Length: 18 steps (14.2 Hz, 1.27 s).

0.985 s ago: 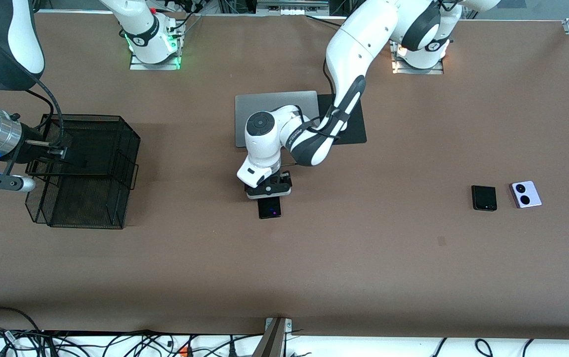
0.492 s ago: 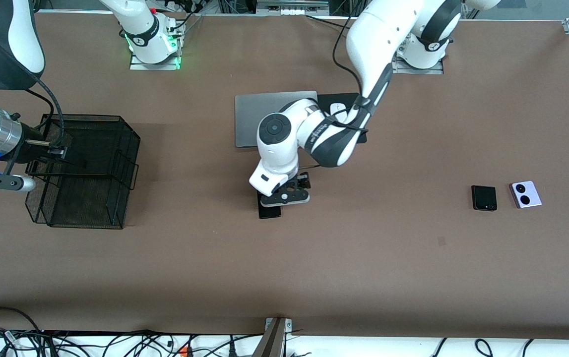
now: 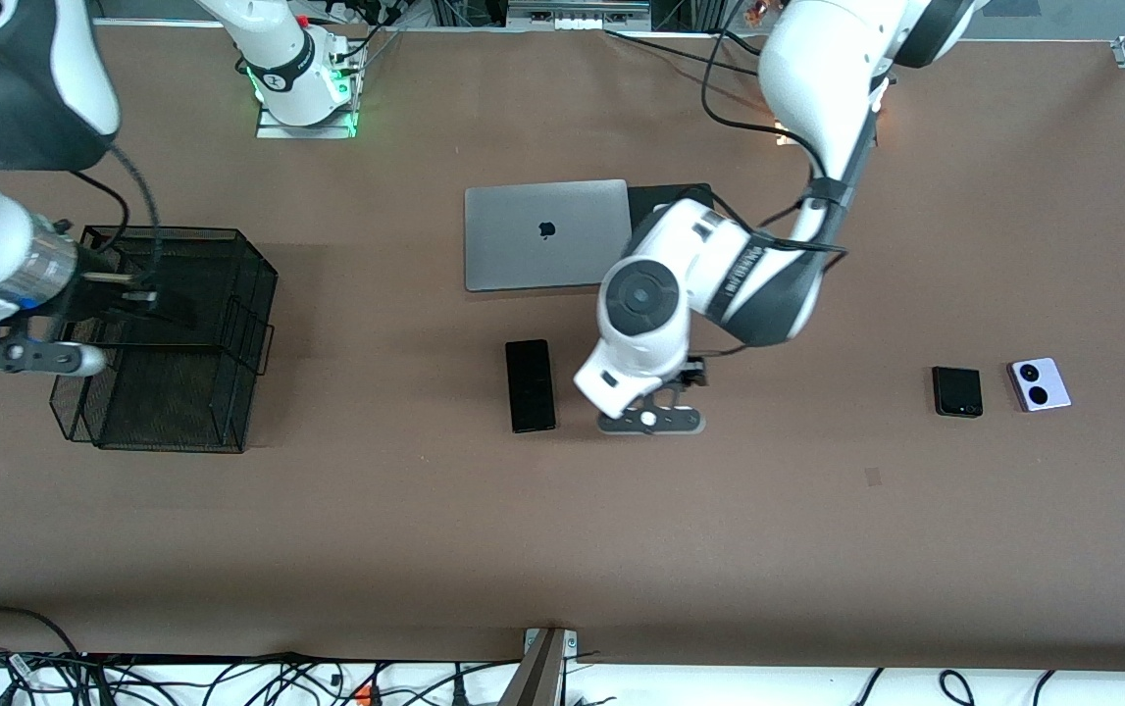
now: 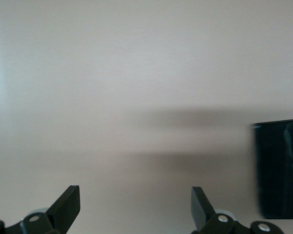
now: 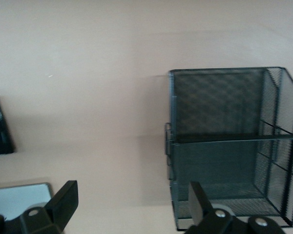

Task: Place phones with both arms
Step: 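Grasp the black phone with the right gripper while the left gripper withdraws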

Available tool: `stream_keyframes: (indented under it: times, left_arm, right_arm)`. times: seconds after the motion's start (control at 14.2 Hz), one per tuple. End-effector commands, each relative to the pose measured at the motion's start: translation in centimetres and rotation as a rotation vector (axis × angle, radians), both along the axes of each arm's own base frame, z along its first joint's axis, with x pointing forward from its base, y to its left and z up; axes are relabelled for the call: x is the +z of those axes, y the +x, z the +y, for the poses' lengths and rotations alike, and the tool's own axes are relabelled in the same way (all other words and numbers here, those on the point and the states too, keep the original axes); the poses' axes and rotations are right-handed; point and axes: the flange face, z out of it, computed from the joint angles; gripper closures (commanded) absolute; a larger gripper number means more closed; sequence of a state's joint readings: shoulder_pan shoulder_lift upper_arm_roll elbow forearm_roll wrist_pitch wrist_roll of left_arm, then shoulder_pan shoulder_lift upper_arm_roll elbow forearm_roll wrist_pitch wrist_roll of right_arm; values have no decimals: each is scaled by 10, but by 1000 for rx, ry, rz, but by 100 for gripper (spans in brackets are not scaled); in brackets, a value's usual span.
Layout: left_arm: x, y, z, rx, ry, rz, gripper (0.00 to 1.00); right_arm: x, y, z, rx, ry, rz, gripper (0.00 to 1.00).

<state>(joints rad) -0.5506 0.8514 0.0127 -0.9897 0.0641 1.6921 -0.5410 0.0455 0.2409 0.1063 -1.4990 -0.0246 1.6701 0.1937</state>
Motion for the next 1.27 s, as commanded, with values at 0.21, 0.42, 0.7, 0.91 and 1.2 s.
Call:
stream_keyframes:
  times: [0.21,0.42,0.7,0.91,1.2]
  left_arm:
    - [25,18,109,-67,63,65,0]
    - [37,23,166,-150,45,108,0]
    - [39,31,214,-323,50,163,0]
    - [40,35,241,-387,47,190,0]
    - [52,32,304,-510,77,231,0]
  right_arm:
    - [-33,-8,144,94,20,-55,0]
    - [-87,3,211,132,58,-118,0]
    - [-159,28,292,64,94,-113,0]
    - [-201,19,339,75,104,-105,0]
    - [-257,-7,380,135,94,-88,0]
